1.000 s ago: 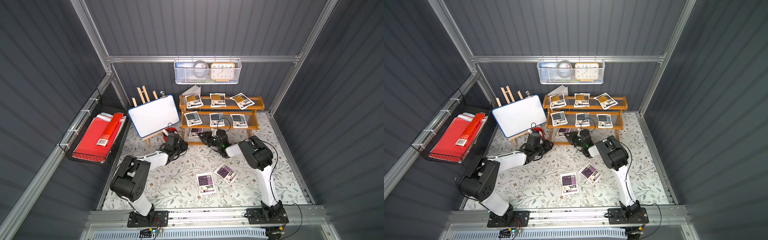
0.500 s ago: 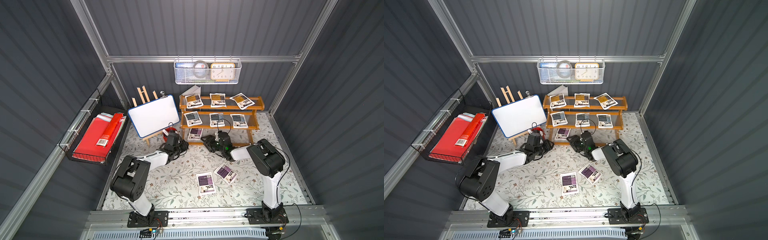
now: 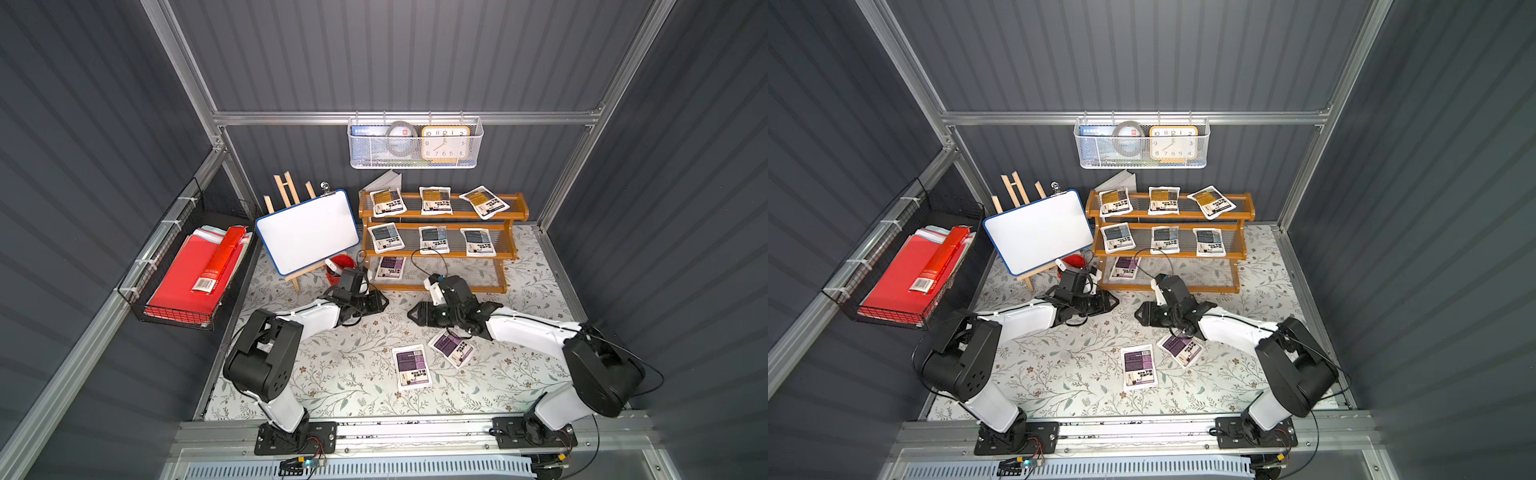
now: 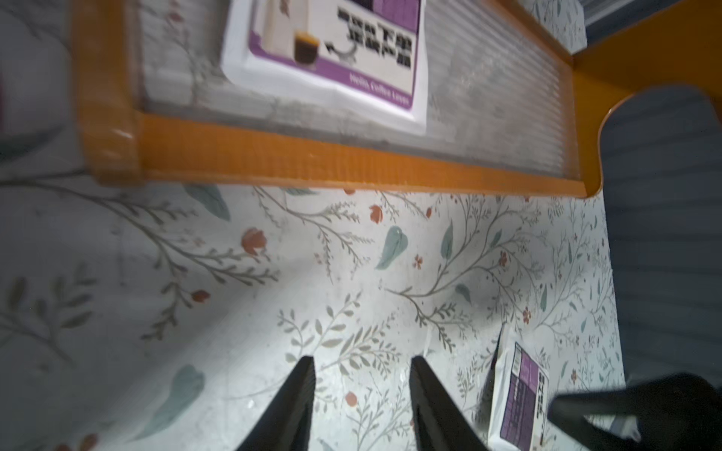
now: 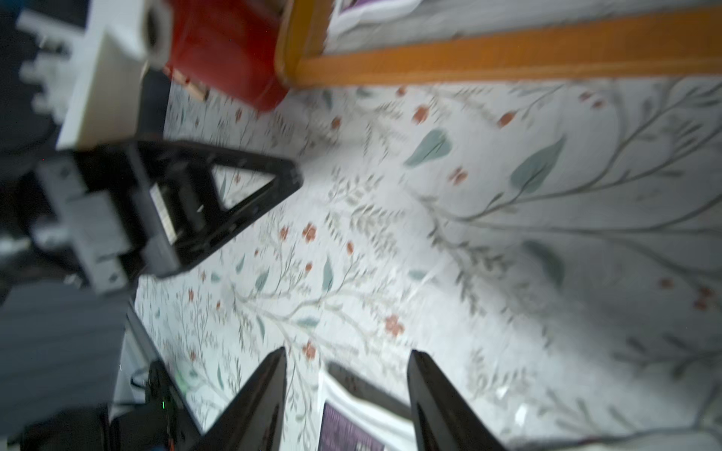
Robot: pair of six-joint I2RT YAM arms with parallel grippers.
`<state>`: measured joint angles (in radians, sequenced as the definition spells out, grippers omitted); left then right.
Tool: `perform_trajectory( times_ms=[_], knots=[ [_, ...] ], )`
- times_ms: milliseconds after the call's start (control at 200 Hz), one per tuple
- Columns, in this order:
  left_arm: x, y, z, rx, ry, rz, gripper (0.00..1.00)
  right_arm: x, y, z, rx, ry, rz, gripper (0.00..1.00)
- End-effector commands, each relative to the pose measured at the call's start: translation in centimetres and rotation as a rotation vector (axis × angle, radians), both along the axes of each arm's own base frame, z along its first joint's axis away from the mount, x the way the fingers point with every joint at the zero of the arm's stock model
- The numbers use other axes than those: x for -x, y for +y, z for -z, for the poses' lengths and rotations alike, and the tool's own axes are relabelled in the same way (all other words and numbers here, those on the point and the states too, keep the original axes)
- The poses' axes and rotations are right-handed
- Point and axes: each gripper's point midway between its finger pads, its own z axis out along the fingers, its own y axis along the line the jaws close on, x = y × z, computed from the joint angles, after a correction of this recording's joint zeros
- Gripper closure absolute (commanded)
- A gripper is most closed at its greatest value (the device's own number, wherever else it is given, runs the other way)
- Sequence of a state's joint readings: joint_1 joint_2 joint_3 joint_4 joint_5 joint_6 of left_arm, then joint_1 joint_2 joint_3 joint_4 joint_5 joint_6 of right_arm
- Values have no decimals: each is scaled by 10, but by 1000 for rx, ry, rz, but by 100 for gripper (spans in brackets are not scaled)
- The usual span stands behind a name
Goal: Place the bagged coffee beans on the shelf by color
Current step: Place the bagged coffee beans on the shelf, then pick up the bagged coffee beans at the center of the board.
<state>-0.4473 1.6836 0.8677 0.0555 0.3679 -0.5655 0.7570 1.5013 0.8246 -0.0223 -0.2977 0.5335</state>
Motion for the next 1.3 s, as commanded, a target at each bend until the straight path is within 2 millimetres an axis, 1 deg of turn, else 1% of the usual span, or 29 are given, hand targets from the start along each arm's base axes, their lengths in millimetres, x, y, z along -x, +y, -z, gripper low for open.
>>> perform_trajectory(
  times_ms=[0,75,125,175,275,360,420,435,490,605,705,785,870,931,1041,1151,1231,1241,1296],
  knots=[
    [37,-19,23,-62,77,155,55,59,-23,32,206,47,-191,49],
    [42,-26,26,-84,84,179,54,81,-23,38,234,83,-256,53],
    [42,-25,27,-90,89,174,54,93,-24,44,268,97,-293,56],
    [42,-22,29,-104,92,166,54,102,-26,52,299,110,-323,57],
    [37,-21,27,-110,80,140,52,113,-29,72,334,152,-346,60],
    [33,-20,25,-117,70,122,51,114,-33,87,360,169,-338,61],
    [32,-19,26,-122,70,114,50,112,-36,95,377,170,-318,62],
    [33,-18,26,-123,72,114,50,106,-38,98,399,150,-297,62],
    [34,-17,27,-124,75,114,48,100,-41,105,422,139,-267,62],
    [41,-16,29,-106,93,128,46,85,-45,119,444,156,-205,62],
    [51,-16,34,-69,129,155,44,68,-50,132,440,194,-139,63],
    [52,-7,35,-35,145,139,43,56,-53,140,406,219,-94,63],
    [51,10,37,18,165,97,42,44,-59,148,384,243,-45,64],
    [51,16,36,63,172,86,42,37,-61,150,364,249,-22,64],
    [56,7,35,122,172,137,41,26,-59,148,342,230,-4,64],
    [61,4,51,130,212,164,41,21,-55,148,342,227,-4,64],
    [66,1,64,148,253,184,41,22,-55,152,344,238,-4,64],
    [67,1,66,150,258,186,41,18,-52,150,330,225,-3,64],
    [70,-1,73,163,285,197,41,17,-51,151,328,222,-3,64]
  ],
)
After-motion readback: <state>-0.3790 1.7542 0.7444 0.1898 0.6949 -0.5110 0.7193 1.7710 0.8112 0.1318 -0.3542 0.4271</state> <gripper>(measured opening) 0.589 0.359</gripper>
